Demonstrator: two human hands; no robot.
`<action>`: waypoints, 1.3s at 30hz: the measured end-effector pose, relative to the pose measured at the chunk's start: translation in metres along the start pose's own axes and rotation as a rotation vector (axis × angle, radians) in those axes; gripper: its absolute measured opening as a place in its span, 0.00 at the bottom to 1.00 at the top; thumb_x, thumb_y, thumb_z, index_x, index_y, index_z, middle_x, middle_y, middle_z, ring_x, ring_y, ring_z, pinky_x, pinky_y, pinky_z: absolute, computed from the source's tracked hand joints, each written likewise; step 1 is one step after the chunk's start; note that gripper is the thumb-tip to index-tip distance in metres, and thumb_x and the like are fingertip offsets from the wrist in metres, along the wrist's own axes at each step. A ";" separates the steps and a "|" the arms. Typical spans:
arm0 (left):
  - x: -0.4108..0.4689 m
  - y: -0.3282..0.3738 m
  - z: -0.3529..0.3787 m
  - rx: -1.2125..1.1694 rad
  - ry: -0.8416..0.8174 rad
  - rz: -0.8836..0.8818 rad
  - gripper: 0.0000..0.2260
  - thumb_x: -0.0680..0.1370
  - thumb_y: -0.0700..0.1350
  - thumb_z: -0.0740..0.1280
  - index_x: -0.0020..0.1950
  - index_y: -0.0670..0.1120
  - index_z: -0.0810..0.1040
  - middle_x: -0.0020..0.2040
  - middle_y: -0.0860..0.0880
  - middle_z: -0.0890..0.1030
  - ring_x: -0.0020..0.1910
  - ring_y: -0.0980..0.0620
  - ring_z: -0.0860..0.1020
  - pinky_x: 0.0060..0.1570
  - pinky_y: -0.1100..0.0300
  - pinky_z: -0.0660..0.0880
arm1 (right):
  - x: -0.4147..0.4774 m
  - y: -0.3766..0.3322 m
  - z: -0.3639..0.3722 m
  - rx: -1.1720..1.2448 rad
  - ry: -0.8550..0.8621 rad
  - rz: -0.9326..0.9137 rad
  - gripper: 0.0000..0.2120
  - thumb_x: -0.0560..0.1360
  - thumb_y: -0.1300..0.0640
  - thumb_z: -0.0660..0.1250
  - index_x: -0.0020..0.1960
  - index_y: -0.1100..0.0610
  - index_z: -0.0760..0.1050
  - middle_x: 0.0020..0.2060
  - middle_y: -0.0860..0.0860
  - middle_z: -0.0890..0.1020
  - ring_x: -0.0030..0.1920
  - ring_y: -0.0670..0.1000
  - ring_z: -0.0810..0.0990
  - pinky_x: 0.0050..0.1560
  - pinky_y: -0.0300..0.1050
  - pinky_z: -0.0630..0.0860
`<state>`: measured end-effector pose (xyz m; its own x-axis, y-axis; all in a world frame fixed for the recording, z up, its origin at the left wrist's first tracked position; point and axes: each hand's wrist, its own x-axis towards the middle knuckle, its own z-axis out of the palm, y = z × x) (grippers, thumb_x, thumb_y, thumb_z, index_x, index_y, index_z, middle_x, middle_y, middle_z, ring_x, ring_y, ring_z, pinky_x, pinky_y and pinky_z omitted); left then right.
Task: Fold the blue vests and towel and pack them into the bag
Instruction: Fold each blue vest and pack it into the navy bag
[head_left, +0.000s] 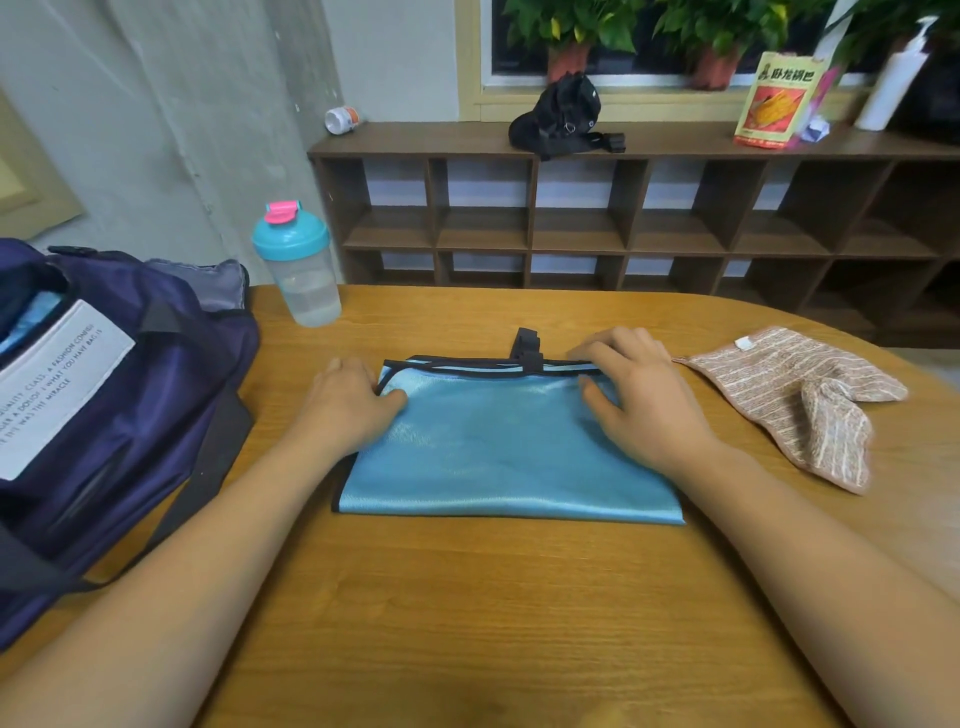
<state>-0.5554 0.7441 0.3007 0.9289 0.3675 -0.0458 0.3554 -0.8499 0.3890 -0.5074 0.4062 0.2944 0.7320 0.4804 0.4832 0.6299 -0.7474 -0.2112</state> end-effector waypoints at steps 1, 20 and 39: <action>-0.001 0.001 -0.001 0.001 -0.015 0.004 0.15 0.79 0.58 0.70 0.54 0.47 0.79 0.58 0.47 0.75 0.59 0.43 0.76 0.57 0.50 0.73 | 0.000 0.001 -0.002 0.006 0.015 0.015 0.10 0.81 0.57 0.68 0.61 0.53 0.79 0.54 0.47 0.76 0.57 0.51 0.73 0.55 0.52 0.75; -0.007 0.002 -0.020 -0.477 -0.063 0.013 0.18 0.79 0.53 0.75 0.64 0.52 0.72 0.53 0.46 0.81 0.52 0.44 0.82 0.52 0.47 0.79 | 0.002 0.031 0.013 0.157 -0.083 0.226 0.15 0.87 0.54 0.62 0.71 0.53 0.79 0.64 0.50 0.84 0.65 0.52 0.79 0.61 0.45 0.73; -0.005 0.004 -0.077 -0.317 -0.158 0.301 0.06 0.81 0.43 0.73 0.54 0.54 0.82 0.52 0.48 0.79 0.52 0.41 0.78 0.52 0.52 0.71 | 0.001 0.024 0.009 0.323 -0.071 0.263 0.13 0.81 0.51 0.73 0.64 0.48 0.81 0.55 0.42 0.85 0.55 0.41 0.82 0.56 0.33 0.74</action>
<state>-0.5672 0.7681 0.3734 0.9991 0.0388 -0.0179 0.0408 -0.7434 0.6676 -0.4893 0.3928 0.2823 0.8877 0.3313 0.3197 0.4599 -0.6723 -0.5801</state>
